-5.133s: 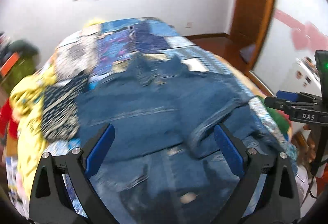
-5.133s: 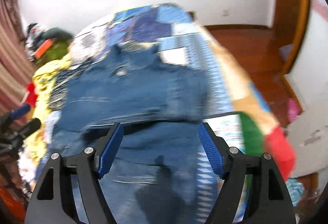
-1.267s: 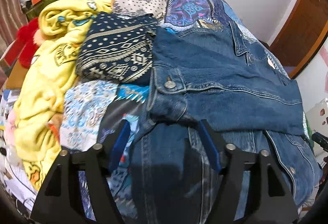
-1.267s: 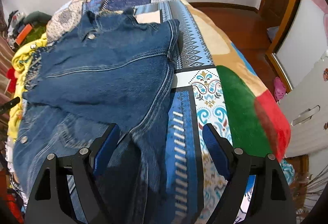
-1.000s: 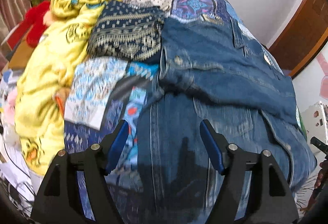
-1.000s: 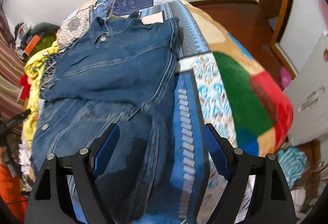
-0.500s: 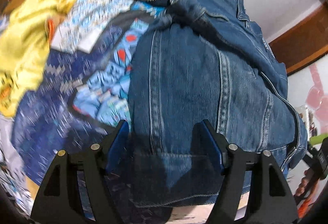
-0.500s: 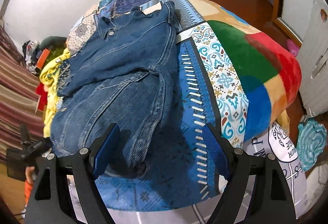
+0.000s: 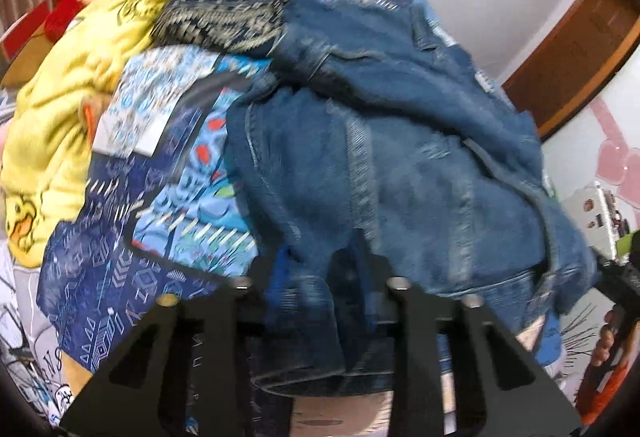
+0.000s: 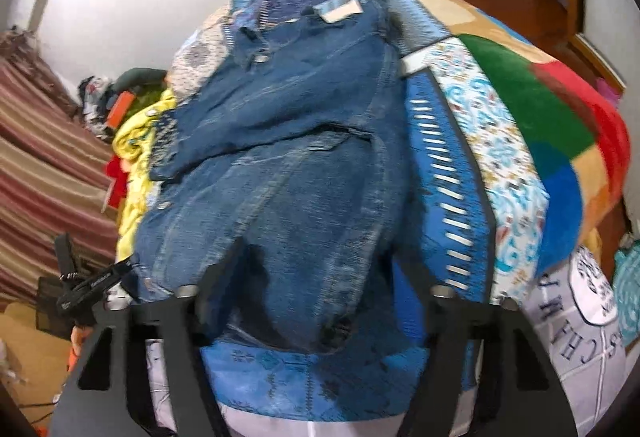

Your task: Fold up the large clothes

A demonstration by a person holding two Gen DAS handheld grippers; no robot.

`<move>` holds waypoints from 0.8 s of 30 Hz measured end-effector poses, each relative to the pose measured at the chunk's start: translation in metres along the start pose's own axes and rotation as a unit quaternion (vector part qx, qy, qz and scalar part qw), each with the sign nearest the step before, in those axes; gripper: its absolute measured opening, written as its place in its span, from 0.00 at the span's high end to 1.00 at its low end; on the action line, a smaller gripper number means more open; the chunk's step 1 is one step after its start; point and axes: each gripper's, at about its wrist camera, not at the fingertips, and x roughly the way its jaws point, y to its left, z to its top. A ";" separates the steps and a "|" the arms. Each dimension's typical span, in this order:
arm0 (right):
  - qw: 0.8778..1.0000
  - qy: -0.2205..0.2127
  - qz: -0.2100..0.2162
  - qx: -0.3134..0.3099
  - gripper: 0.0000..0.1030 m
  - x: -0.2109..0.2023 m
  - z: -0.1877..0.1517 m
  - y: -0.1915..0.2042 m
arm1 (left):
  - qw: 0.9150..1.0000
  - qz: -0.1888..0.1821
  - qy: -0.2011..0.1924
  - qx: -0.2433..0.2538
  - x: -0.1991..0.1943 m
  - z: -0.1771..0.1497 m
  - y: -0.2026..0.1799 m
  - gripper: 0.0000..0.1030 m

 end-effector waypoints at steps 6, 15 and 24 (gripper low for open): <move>1.000 -0.016 0.009 -0.015 0.90 -0.002 0.012 0.009 | 0.998 -0.006 -0.052 0.026 -0.023 0.030 -0.017 0.91; 0.994 -0.079 0.047 -0.058 0.90 -0.018 0.073 0.038 | 0.990 -0.013 -0.136 0.046 -0.053 0.101 -0.033 1.00; 0.996 -0.084 0.017 -0.029 0.90 0.021 0.116 0.021 | 0.999 0.031 -0.009 0.014 0.008 0.077 0.009 0.44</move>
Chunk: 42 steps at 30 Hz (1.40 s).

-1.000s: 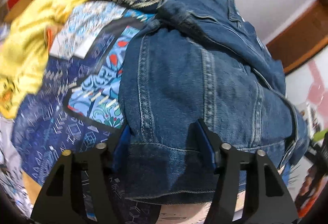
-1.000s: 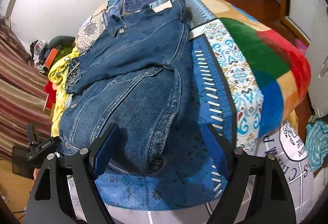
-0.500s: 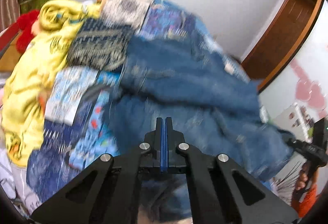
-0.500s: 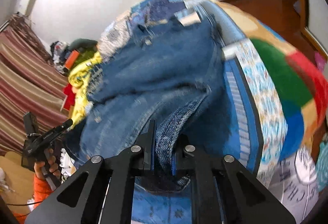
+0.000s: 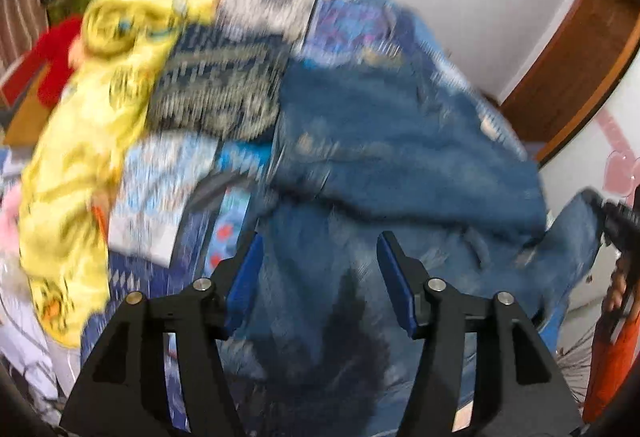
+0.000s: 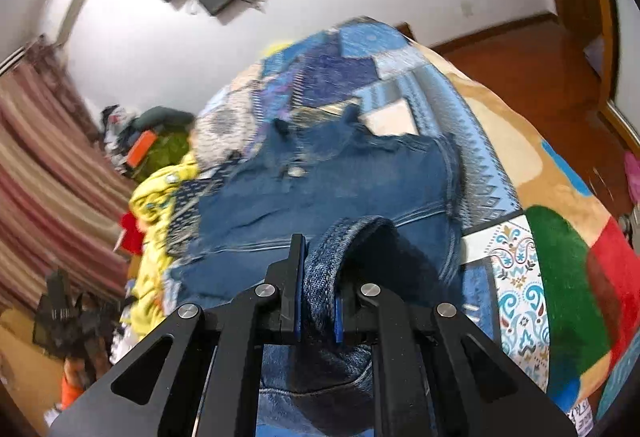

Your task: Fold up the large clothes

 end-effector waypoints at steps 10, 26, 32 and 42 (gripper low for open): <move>0.999 0.043 -0.027 -0.003 0.88 -0.009 -0.027 -0.018 | 0.981 -0.103 0.093 -0.137 0.026 -0.064 0.051 0.44; 0.995 0.093 -0.007 0.016 0.53 -0.025 -0.073 -0.022 | 0.963 -0.173 0.111 -0.172 0.019 -0.092 0.035 0.43; 0.995 0.097 0.005 -0.009 0.78 -0.023 -0.080 -0.009 | 0.968 -0.173 0.082 -0.160 -0.001 -0.093 0.029 0.80; 0.997 0.043 0.025 -0.063 0.88 -0.035 -0.041 0.023 | 0.980 -0.163 -0.012 -0.116 -0.047 -0.021 0.010 0.86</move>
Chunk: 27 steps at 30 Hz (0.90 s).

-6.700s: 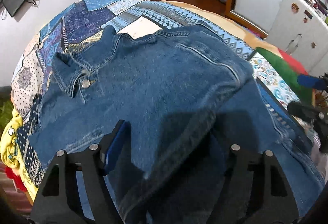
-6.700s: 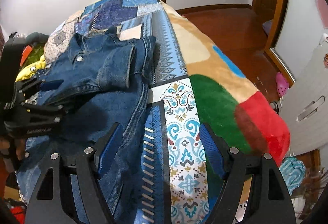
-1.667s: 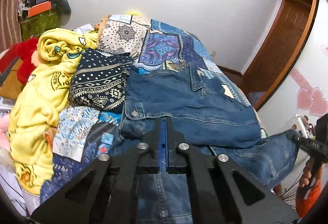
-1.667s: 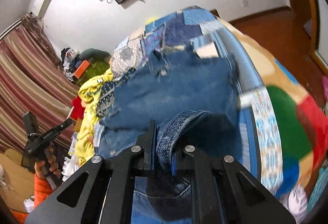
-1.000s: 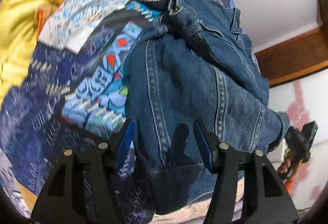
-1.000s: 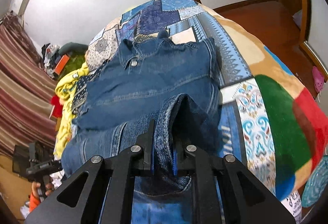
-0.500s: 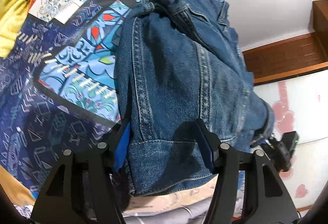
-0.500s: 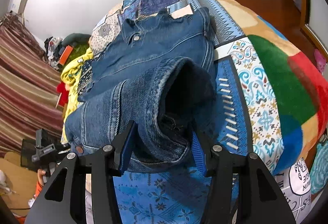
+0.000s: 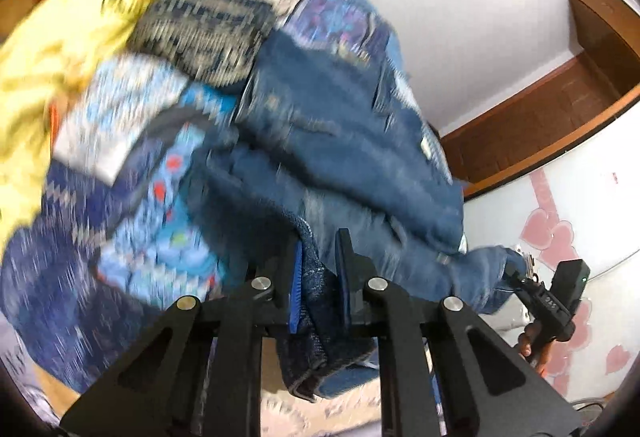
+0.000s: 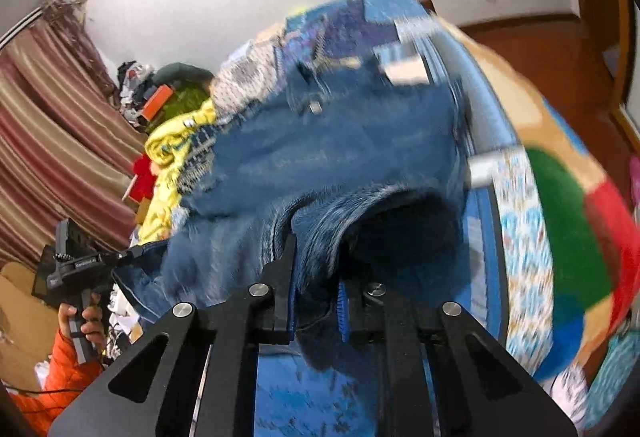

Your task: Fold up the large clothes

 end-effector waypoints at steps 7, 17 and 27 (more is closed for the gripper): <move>0.999 -0.040 0.005 -0.028 0.90 0.000 0.050 0.012 | 0.998 -0.012 -0.053 0.039 0.005 0.075 -0.034 0.87; 0.996 -0.069 -0.017 0.050 0.90 0.047 0.127 -0.041 | 0.995 0.056 -0.074 0.031 0.100 0.181 -0.043 0.87; 0.990 0.019 -0.055 0.128 0.91 0.148 0.124 -0.120 | 0.990 0.132 0.000 -0.046 0.212 0.187 0.043 0.87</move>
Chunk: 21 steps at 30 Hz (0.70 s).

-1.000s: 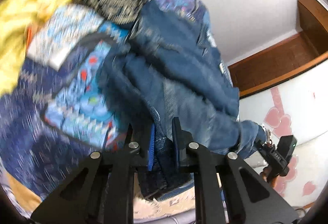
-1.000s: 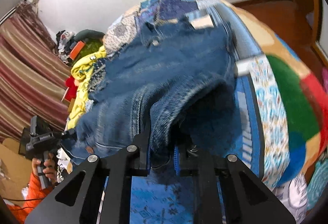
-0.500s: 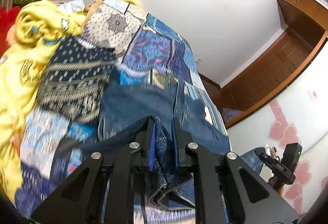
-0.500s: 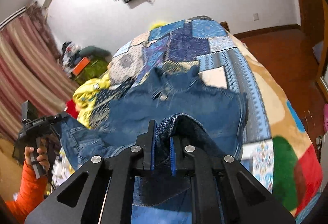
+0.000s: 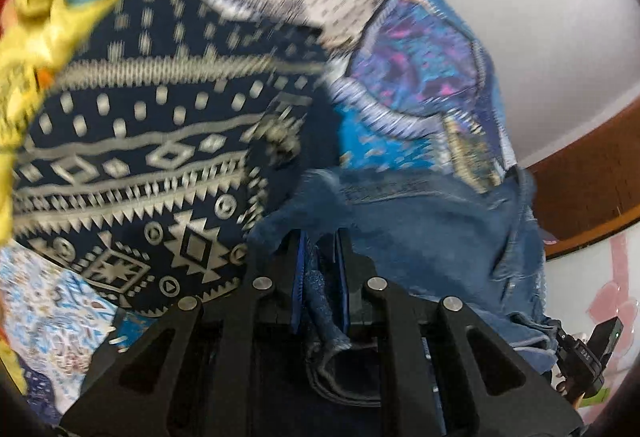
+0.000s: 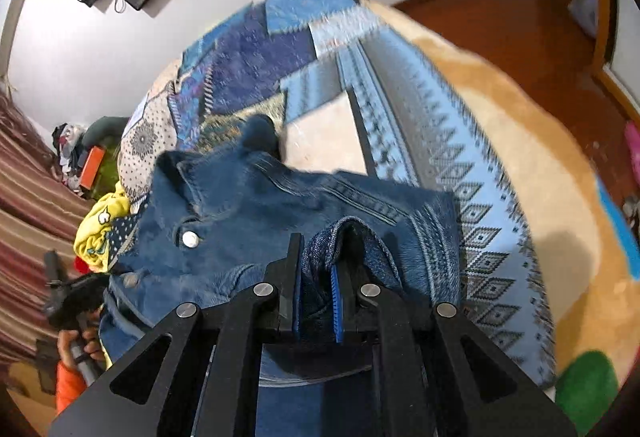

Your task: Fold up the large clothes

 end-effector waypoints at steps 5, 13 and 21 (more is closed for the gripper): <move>1.000 0.014 0.013 -0.024 0.90 -0.011 0.002 0.003 | 0.999 0.021 -0.005 0.031 -0.010 -0.001 -0.002 0.86; 0.993 -0.001 -0.044 -0.109 0.86 -0.055 -0.005 0.028 | 0.992 0.063 -0.050 0.096 -0.081 0.002 -0.006 0.76; 0.968 -0.096 -0.166 -0.160 0.45 -0.108 0.003 0.049 | 0.978 0.055 -0.055 0.194 -0.120 -0.035 -0.043 0.39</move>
